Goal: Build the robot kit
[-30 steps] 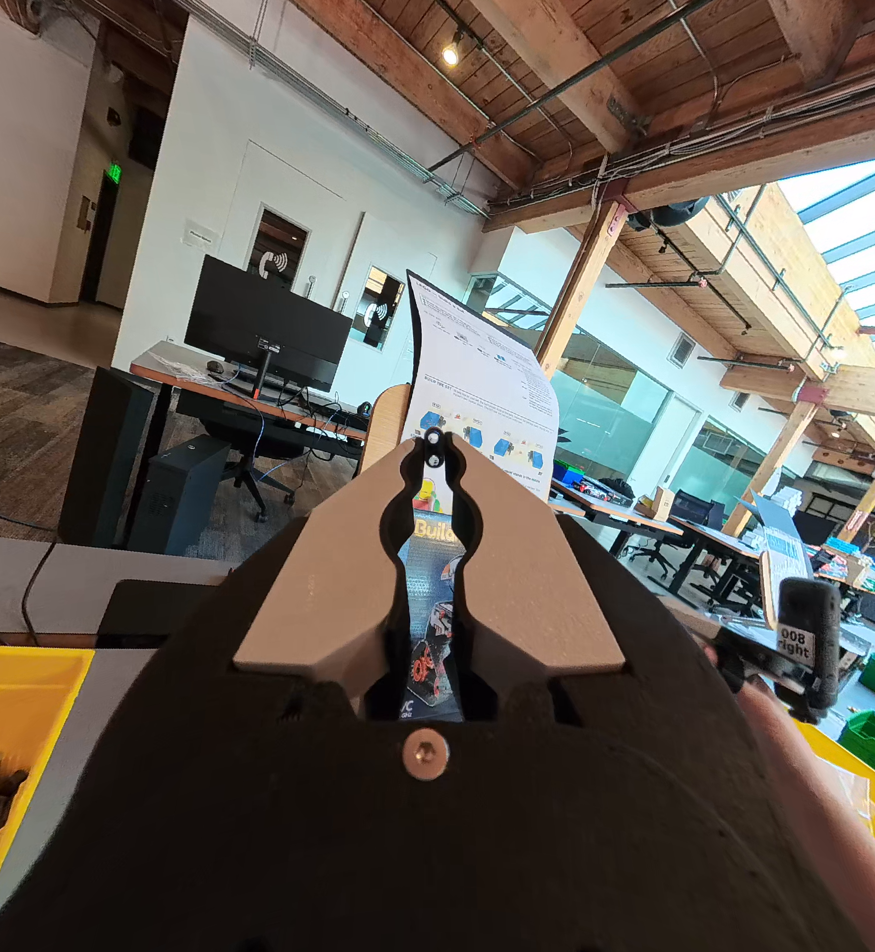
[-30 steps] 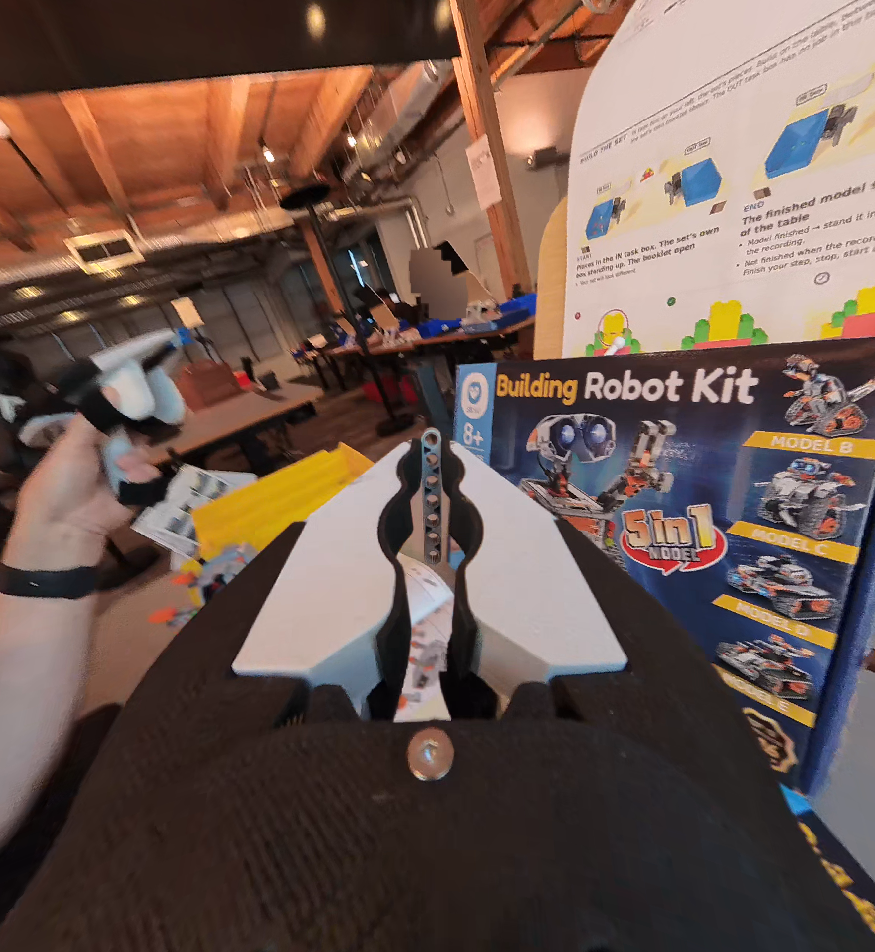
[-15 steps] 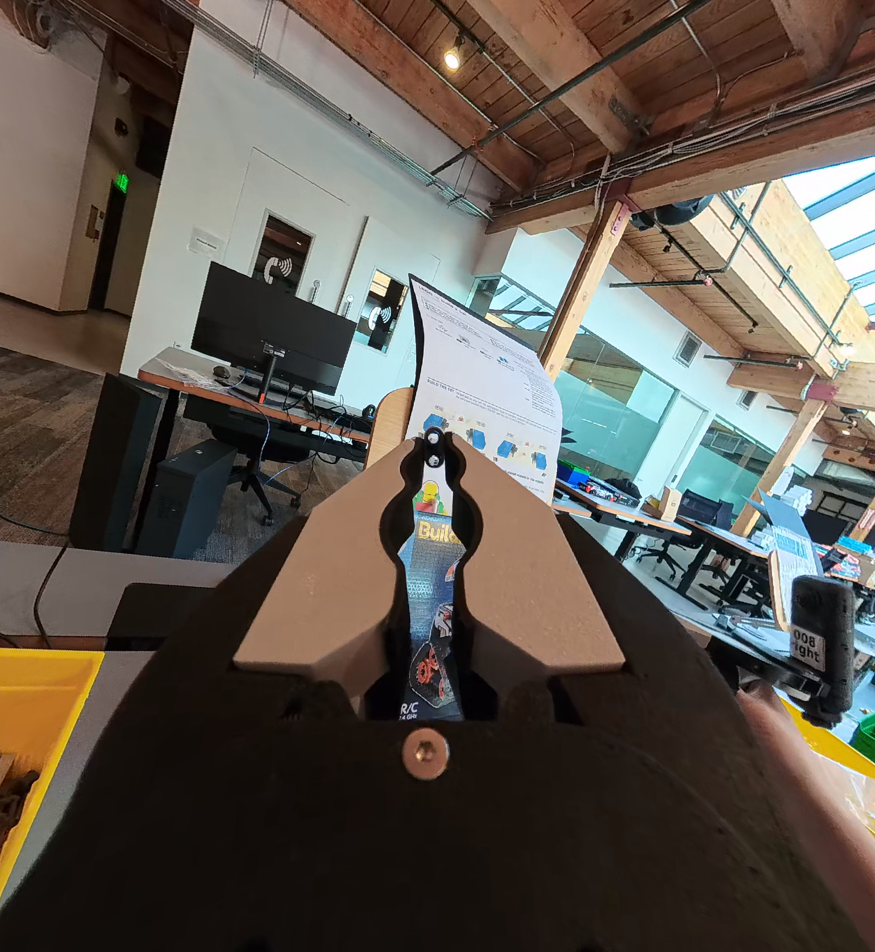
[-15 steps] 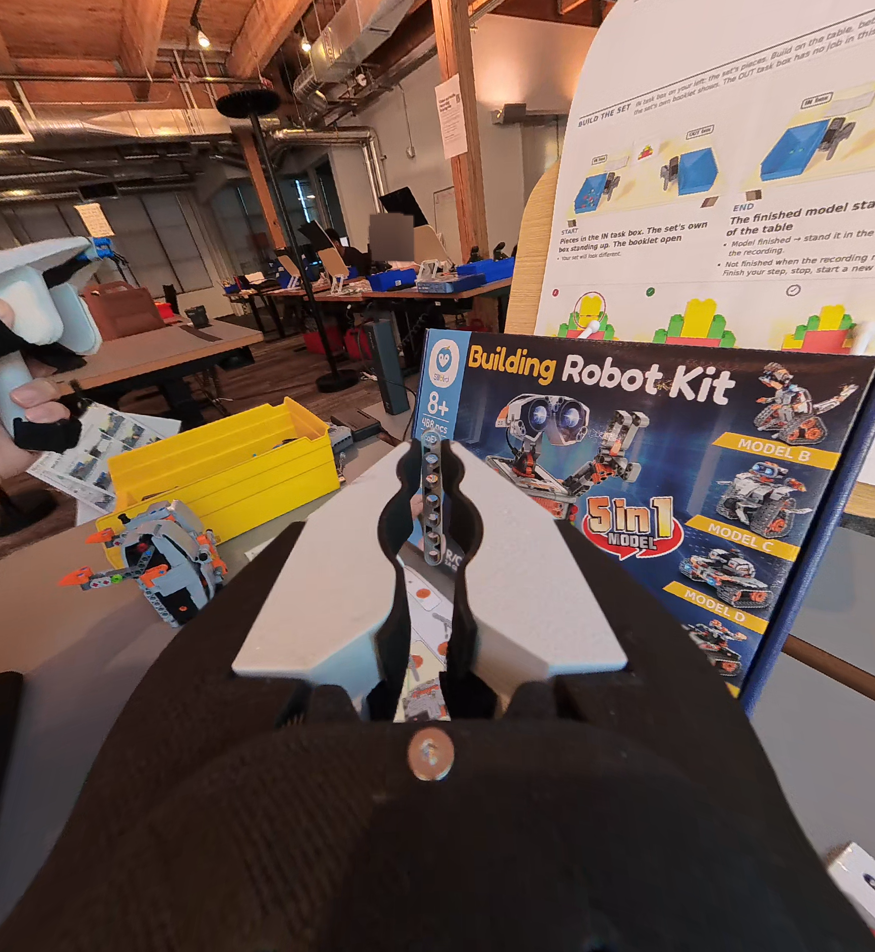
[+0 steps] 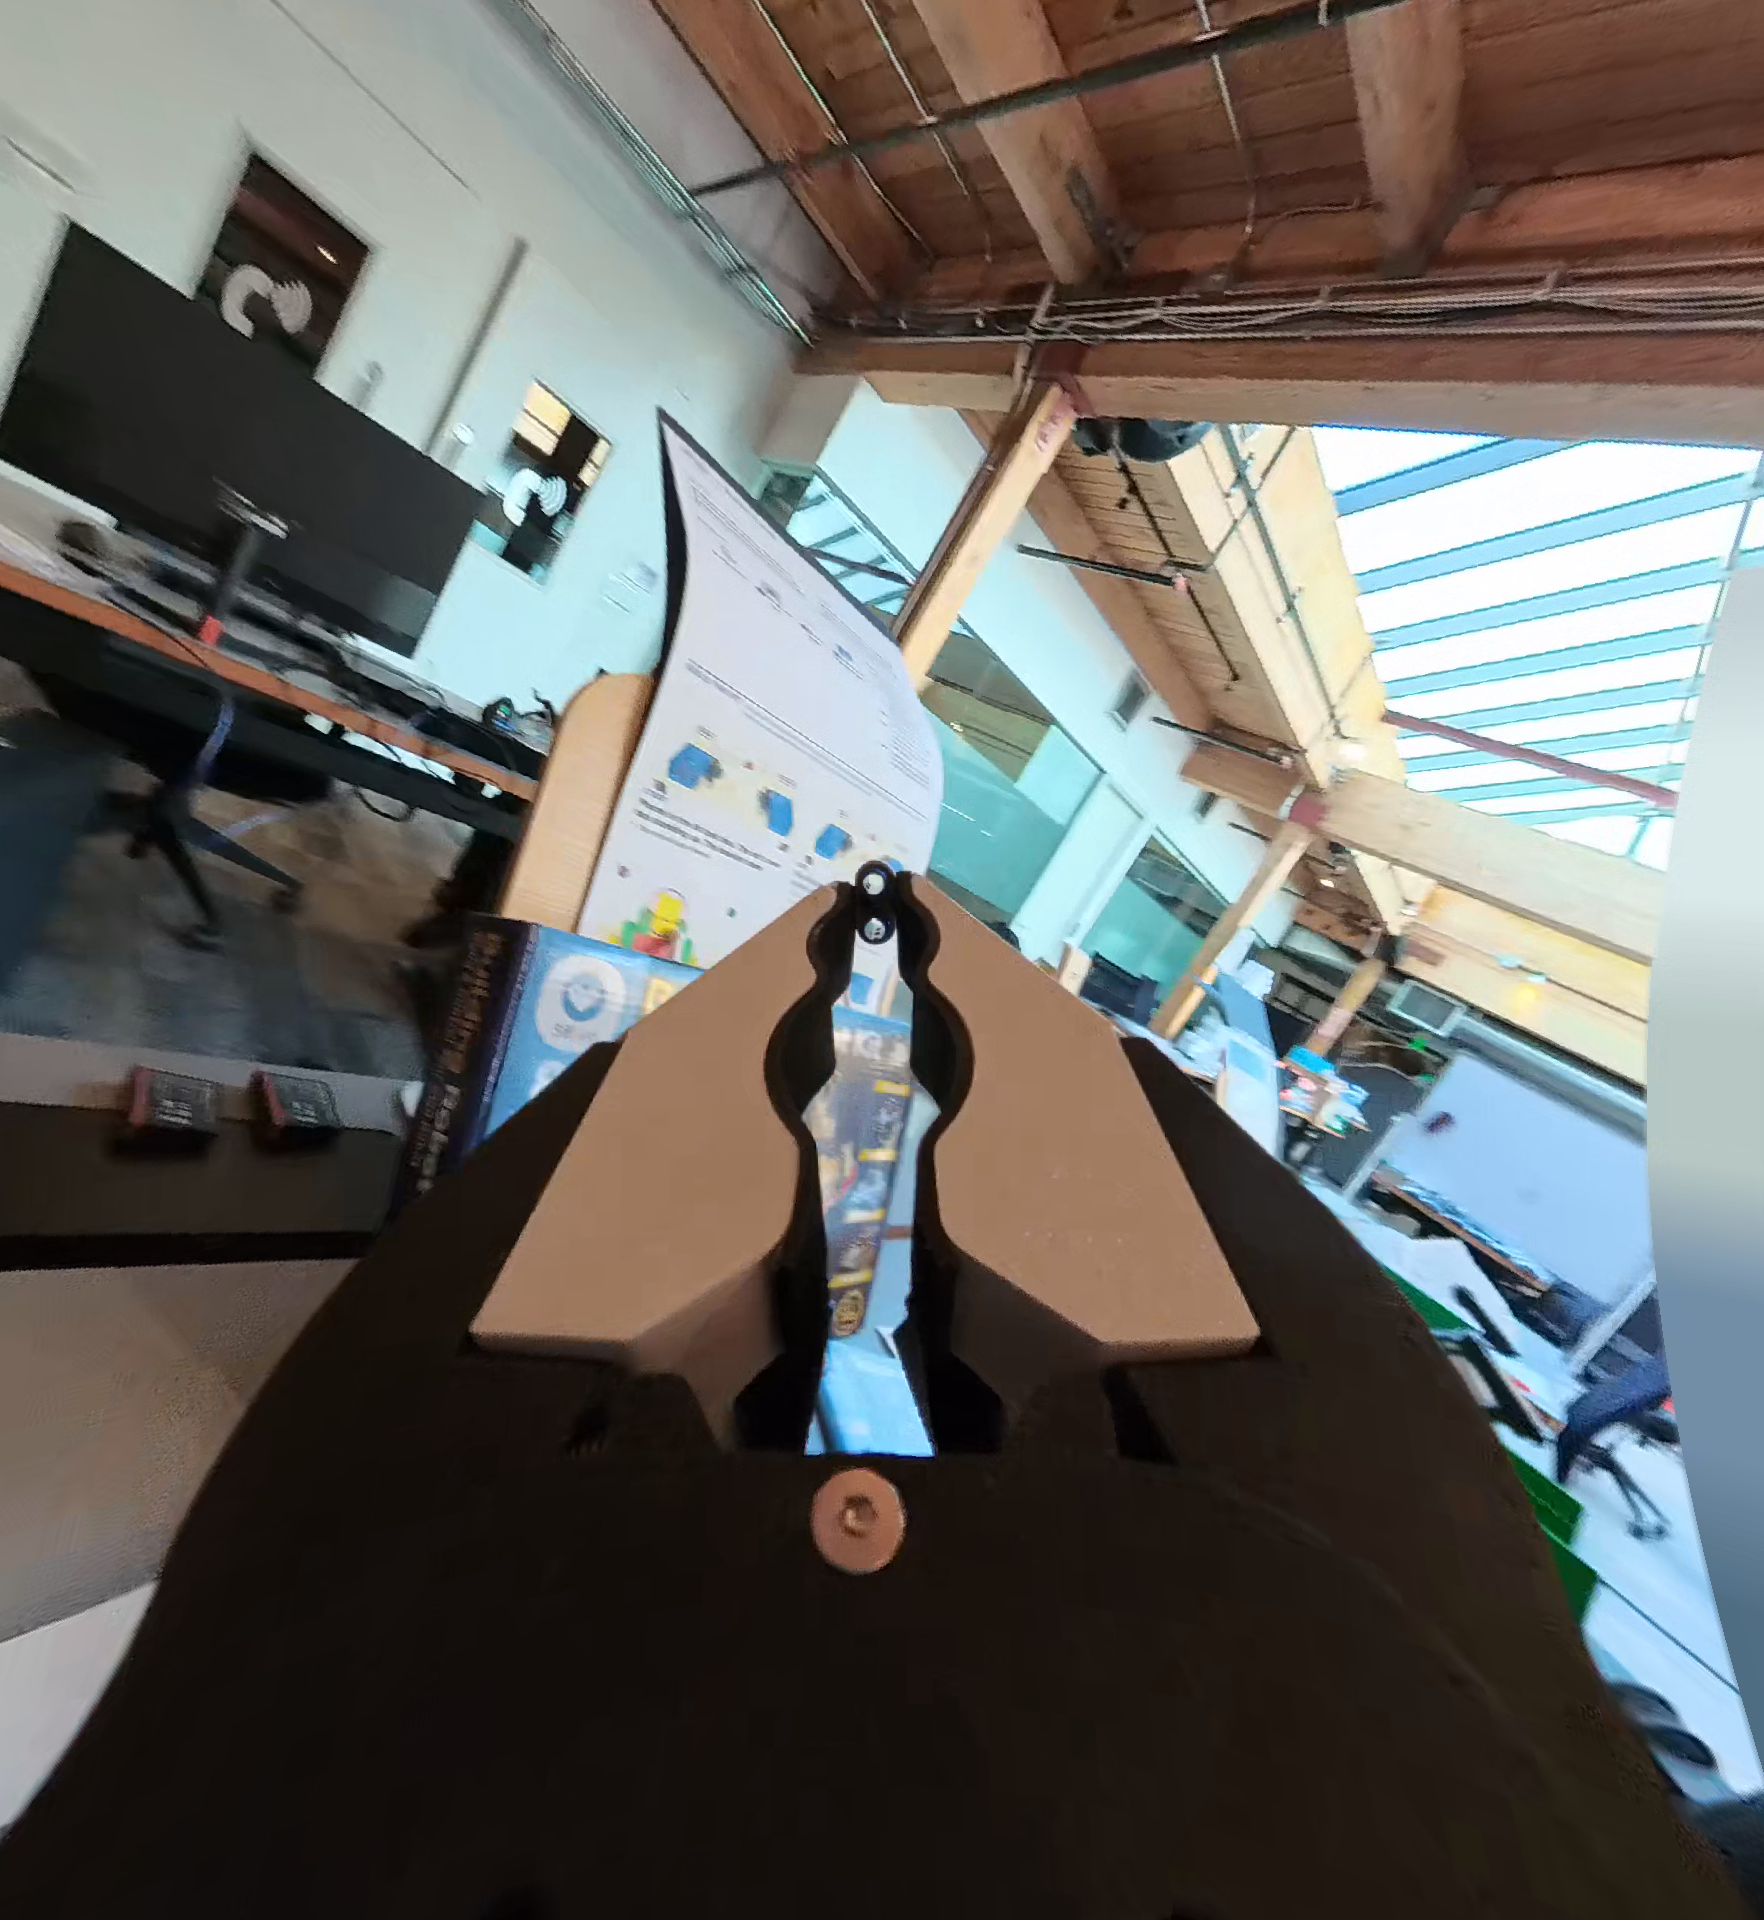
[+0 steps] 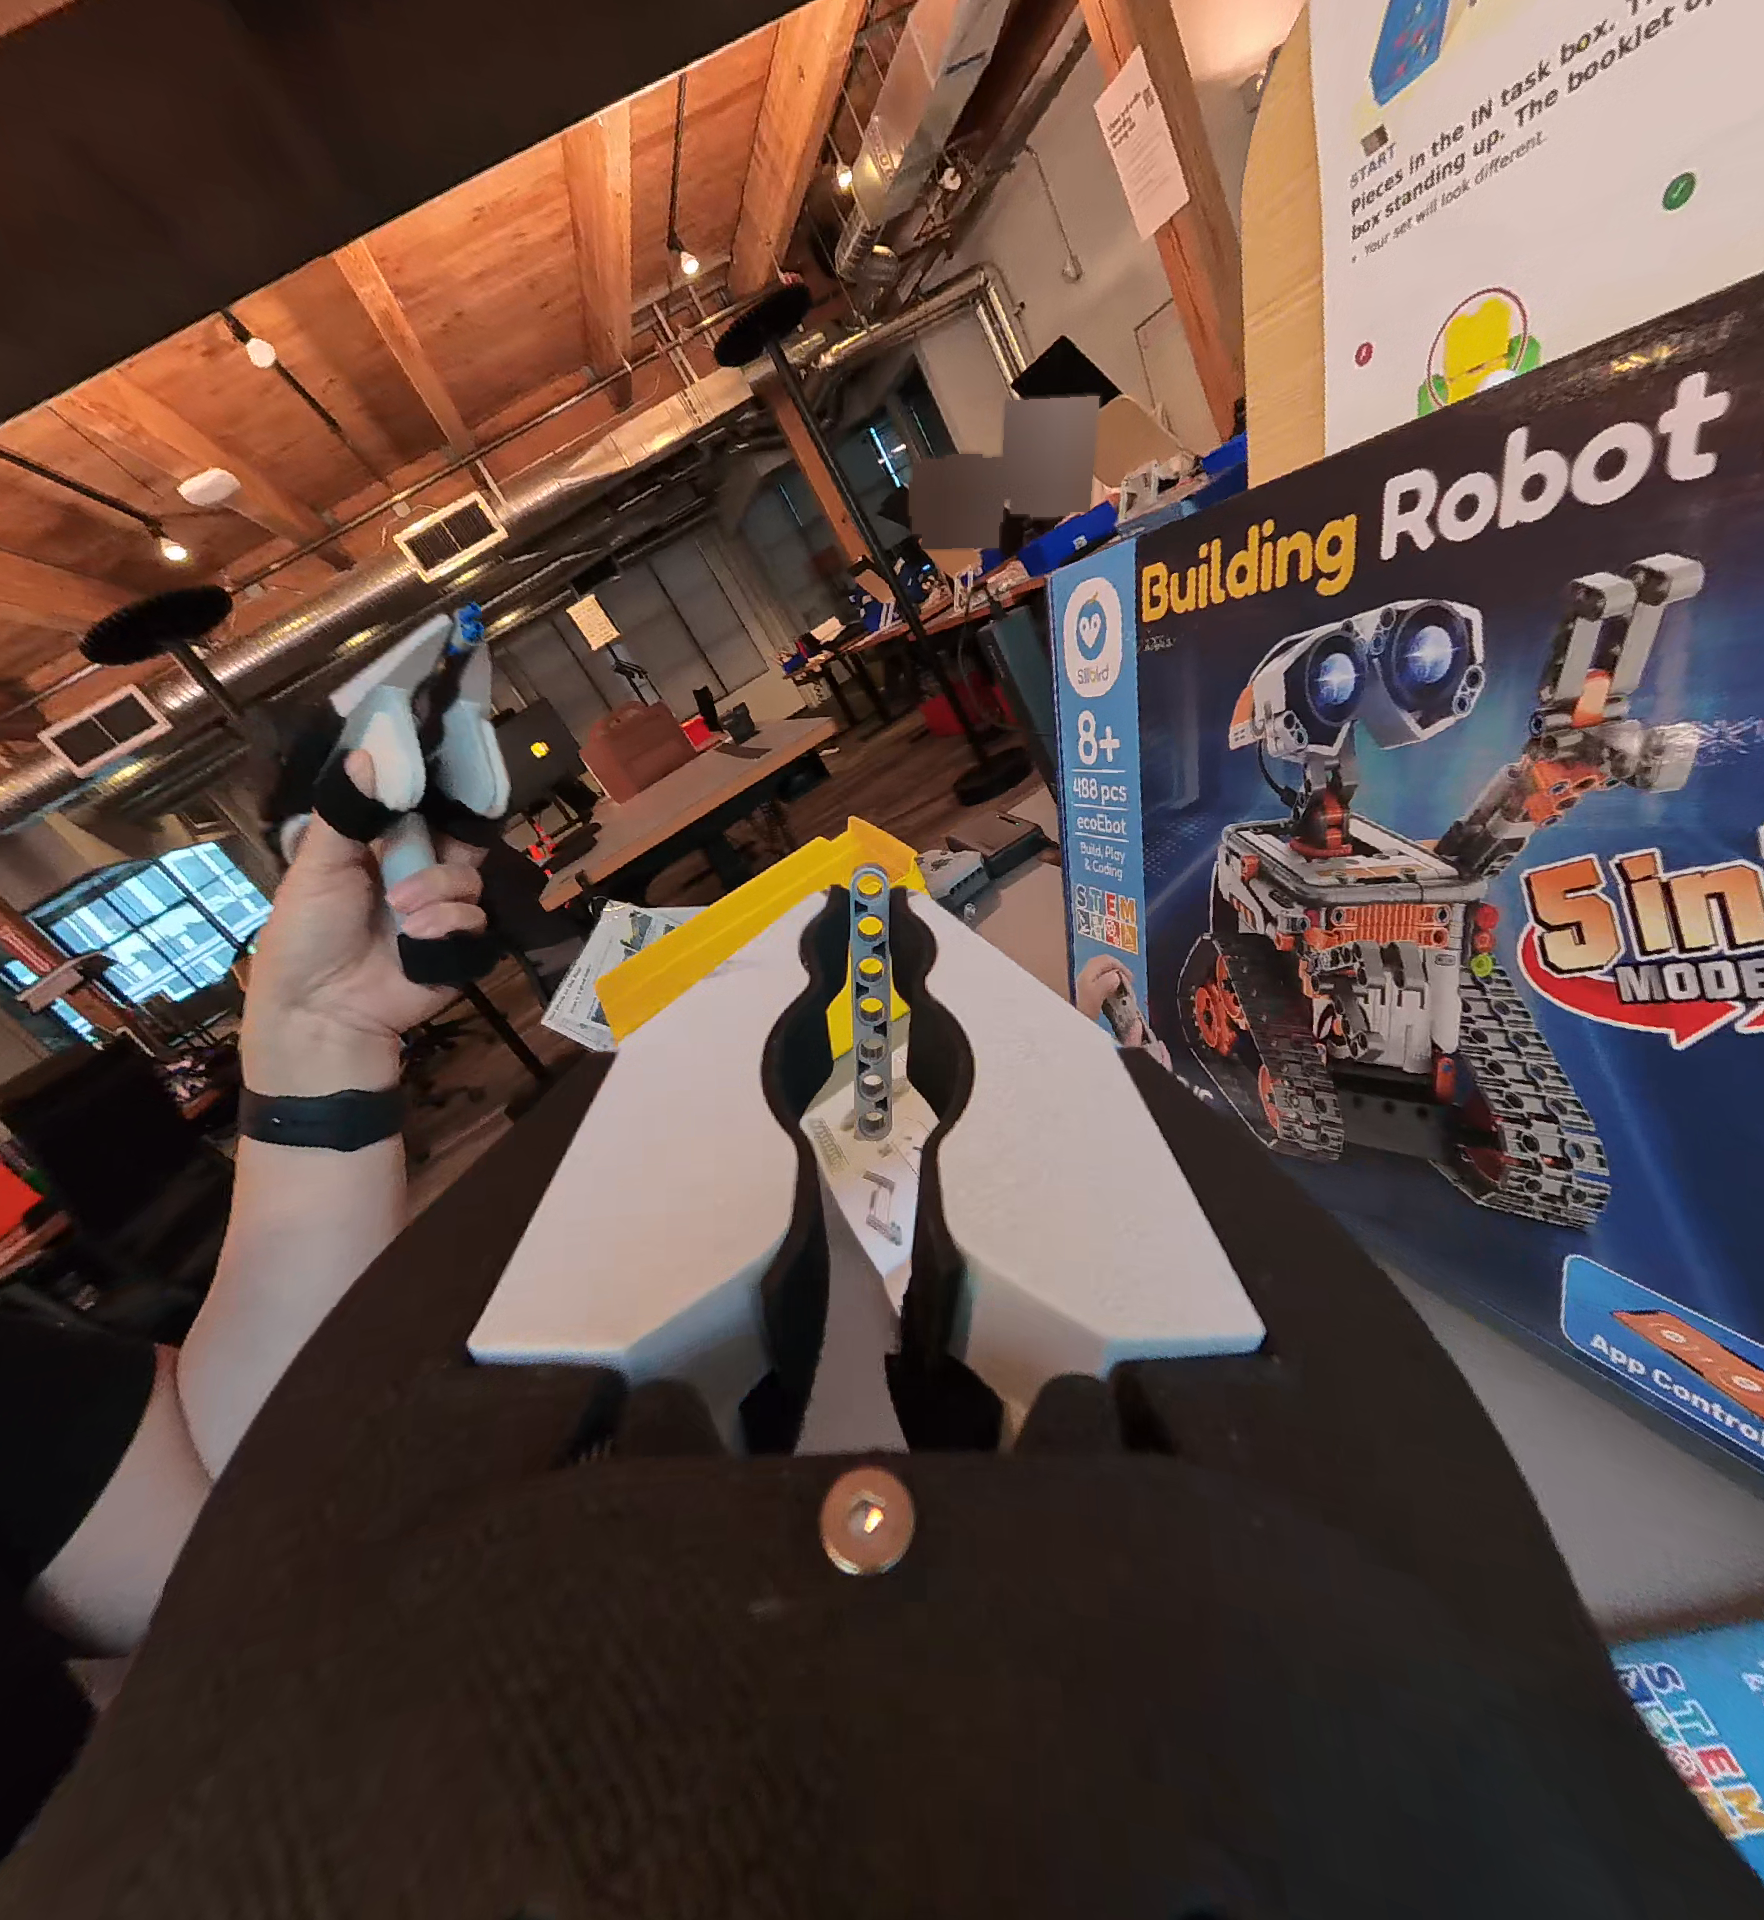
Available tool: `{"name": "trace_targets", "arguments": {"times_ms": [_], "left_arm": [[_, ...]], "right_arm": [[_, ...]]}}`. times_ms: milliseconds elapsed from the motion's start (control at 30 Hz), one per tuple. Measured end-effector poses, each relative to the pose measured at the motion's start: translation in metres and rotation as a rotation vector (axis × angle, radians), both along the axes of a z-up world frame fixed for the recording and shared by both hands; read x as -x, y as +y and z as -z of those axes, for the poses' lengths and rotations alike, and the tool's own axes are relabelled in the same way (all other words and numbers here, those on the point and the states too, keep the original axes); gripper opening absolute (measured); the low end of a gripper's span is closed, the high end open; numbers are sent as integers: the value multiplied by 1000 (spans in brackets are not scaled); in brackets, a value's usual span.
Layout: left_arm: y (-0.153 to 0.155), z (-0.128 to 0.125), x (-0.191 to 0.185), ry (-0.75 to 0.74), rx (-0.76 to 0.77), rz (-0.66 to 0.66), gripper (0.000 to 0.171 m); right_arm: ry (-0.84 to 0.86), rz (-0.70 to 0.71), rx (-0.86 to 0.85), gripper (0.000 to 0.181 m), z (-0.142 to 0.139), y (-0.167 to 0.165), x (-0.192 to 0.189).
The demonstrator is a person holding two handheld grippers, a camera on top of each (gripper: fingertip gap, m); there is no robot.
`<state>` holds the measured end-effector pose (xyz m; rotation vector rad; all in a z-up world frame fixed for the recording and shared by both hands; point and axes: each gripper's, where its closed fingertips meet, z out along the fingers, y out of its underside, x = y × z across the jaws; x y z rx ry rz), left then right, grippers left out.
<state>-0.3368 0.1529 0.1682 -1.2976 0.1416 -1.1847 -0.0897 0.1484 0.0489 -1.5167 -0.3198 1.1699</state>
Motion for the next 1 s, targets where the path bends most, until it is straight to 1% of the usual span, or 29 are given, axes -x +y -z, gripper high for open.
{"name": "trace_targets", "arguments": {"times_ms": [67, 333, 500, 600, 667, 700, 767, 833, 933, 1000], "left_arm": [[0, 3, -6, -2, 15, 40, 6], [0, 9, -15, 47, 39, 74, 5], [1, 13, -20, 86, 51, 76, 5], [2, 16, -21, 119, 54, 58, 5], [6, 21, -20, 175, 62, 20, 5], [8, 24, -20, 217, 66, -7, 5], [13, 32, -20, 320, 69, -80, 5], [18, 41, -21, 433, 71, -148, 5], [21, 50, -28, 548, 68, -192, 5], [21, 54, -34, 591, 66, -191, 5]], "right_arm": [[18, -3, 4, 4, -3, 0, -5], [61, -29, 38, 5, -4, -1, -8], [50, -27, 39, 4, -4, -2, -5], [-1, 22, 32, 5, -1, 1, -7], [-141, 129, 30, 5, 12, 10, -15], [-238, 207, 32, 5, 20, 15, -23], [-512, 394, 21, 5, 37, 27, -47], [-737, 526, 8, 5, 45, 32, -68], [-917, 638, 4, 5, 51, 35, -89], [-955, 656, 13, 5, 55, 36, -94]]}}
